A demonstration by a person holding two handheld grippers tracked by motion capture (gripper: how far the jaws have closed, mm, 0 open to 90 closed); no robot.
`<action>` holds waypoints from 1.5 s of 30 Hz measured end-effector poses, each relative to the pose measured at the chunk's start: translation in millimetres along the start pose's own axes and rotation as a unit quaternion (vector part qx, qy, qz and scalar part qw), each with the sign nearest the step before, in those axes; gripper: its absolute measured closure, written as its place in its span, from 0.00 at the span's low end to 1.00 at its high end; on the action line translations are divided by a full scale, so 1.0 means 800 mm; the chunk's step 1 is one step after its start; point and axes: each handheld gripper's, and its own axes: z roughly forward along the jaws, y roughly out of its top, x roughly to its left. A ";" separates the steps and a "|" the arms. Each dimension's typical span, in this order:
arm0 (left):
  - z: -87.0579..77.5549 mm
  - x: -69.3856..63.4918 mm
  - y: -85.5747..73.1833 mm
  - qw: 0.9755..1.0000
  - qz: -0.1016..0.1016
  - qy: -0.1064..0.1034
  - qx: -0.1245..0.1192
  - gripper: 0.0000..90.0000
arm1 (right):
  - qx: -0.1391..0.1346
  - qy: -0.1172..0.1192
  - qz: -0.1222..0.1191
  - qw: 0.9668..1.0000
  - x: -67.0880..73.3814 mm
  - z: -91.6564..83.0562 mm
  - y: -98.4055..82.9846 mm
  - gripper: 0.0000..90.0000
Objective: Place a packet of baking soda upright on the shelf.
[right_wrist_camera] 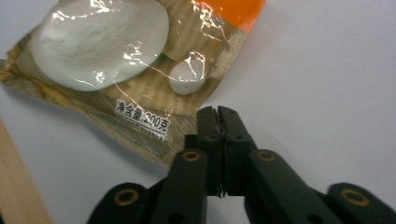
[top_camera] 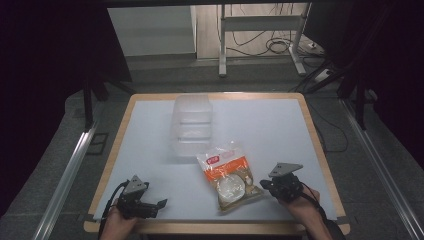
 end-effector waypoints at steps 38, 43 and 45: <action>0.003 -0.002 0.000 1.000 0.006 -0.002 0.011 0.08 | 0.032 0.114 -0.032 0.992 0.027 0.021 -0.004 0.99; 0.003 -0.003 0.000 1.000 0.005 -0.001 0.011 0.08 | 0.033 0.128 -0.036 0.991 0.032 0.022 -0.004 0.99; 0.003 -0.003 0.000 1.000 0.005 -0.001 0.011 0.08 | 0.034 0.131 -0.038 0.990 0.034 0.022 -0.004 0.99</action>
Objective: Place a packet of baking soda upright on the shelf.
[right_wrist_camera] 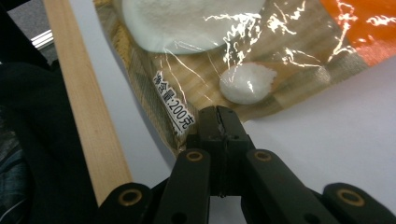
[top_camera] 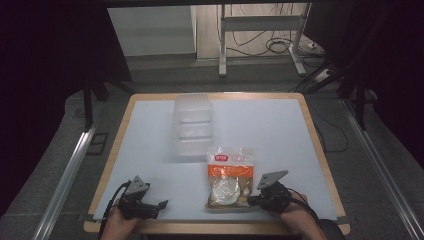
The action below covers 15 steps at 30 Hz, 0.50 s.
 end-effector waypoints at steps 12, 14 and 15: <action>0.000 0.000 0.000 1.000 0.000 0.001 0.001 0.08 | 0.005 0.025 -0.008 1.000 0.008 0.004 0.002 0.99; 0.000 0.000 0.000 1.000 0.000 0.001 0.001 0.08 | 0.004 0.025 -0.010 1.000 0.009 0.005 0.002 0.99; 0.000 0.000 0.000 1.000 0.000 0.001 0.001 0.08 | 0.007 0.025 -0.013 1.000 0.011 0.005 0.003 0.99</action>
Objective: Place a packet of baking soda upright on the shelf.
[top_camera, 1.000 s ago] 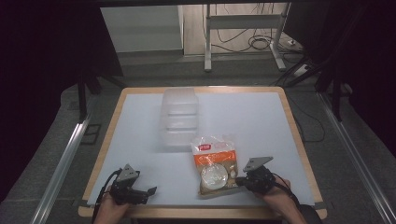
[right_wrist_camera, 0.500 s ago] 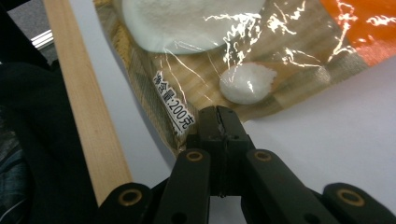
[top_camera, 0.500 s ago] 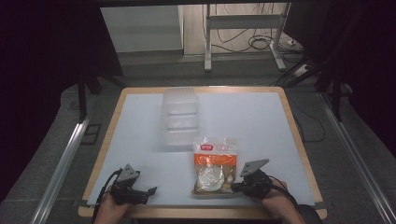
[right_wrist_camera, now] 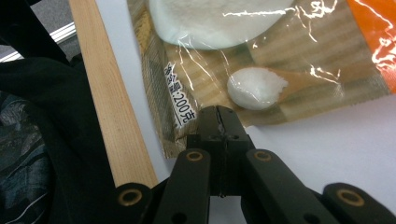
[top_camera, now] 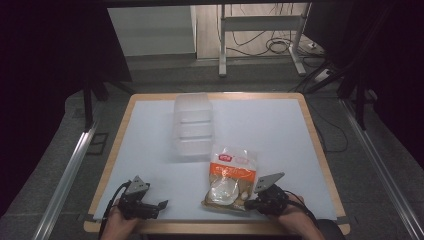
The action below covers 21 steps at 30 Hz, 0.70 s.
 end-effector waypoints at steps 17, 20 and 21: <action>0.001 0.000 0.000 1.000 0.001 0.003 0.003 0.08 | -0.004 0.014 -0.021 1.000 0.021 0.018 0.015 0.99; 0.001 0.000 0.000 1.000 0.001 0.003 0.003 0.08 | -0.003 0.016 -0.031 0.999 0.025 0.024 0.021 0.99; 0.001 0.000 0.000 1.000 0.000 0.003 0.003 0.08 | -0.003 0.016 -0.031 0.999 0.025 0.024 0.021 0.99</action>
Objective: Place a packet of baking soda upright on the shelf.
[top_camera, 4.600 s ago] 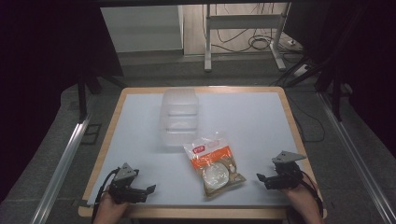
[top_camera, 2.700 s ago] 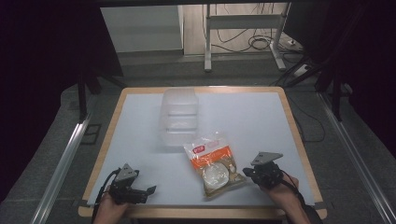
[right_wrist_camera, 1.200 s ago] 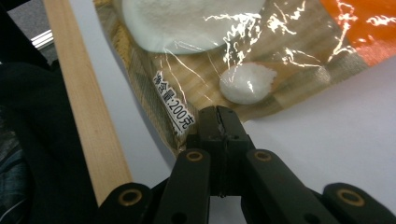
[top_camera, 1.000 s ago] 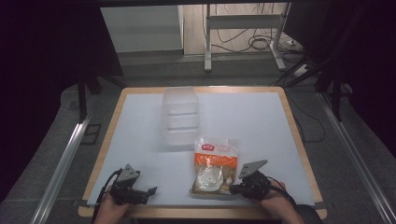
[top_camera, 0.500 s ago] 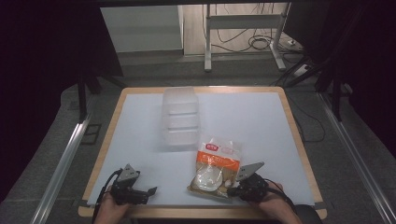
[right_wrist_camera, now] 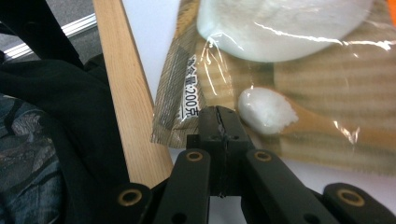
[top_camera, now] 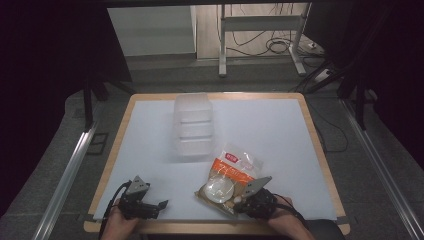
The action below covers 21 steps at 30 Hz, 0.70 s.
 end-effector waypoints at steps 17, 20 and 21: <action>0.001 0.000 0.000 1.000 0.003 0.001 0.004 0.08 | -0.007 0.009 -0.011 1.000 0.012 0.023 0.022 0.99; 0.001 0.000 0.000 1.000 0.003 0.001 0.004 0.08 | -0.010 0.012 -0.013 1.000 0.015 0.028 0.027 0.99; 0.001 0.000 0.000 1.000 0.003 0.002 0.004 0.08 | -0.010 0.013 -0.013 1.000 0.016 0.031 0.029 0.99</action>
